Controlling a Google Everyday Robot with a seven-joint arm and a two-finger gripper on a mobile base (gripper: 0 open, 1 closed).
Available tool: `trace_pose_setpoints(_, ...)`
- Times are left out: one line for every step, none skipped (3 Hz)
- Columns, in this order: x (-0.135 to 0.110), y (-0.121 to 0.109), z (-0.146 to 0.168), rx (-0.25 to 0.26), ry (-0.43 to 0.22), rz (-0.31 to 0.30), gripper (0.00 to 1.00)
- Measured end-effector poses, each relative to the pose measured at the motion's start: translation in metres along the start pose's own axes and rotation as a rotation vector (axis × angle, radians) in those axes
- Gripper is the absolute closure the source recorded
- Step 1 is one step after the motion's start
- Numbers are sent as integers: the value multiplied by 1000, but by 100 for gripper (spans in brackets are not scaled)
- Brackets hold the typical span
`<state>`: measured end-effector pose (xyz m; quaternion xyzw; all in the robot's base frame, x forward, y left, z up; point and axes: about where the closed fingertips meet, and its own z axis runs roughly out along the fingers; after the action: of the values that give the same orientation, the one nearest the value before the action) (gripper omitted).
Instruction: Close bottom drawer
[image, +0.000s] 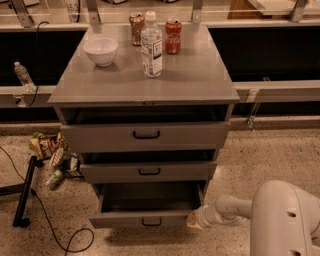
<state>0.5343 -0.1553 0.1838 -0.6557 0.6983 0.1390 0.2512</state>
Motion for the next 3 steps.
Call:
trace_pose_setpoints(2,0,10,28,27,-30,100)
trace_pose_setpoints(1,-4,15,98,71,-96,100)
trace_pose_setpoints(1,-18,13,183,112,-154,100)
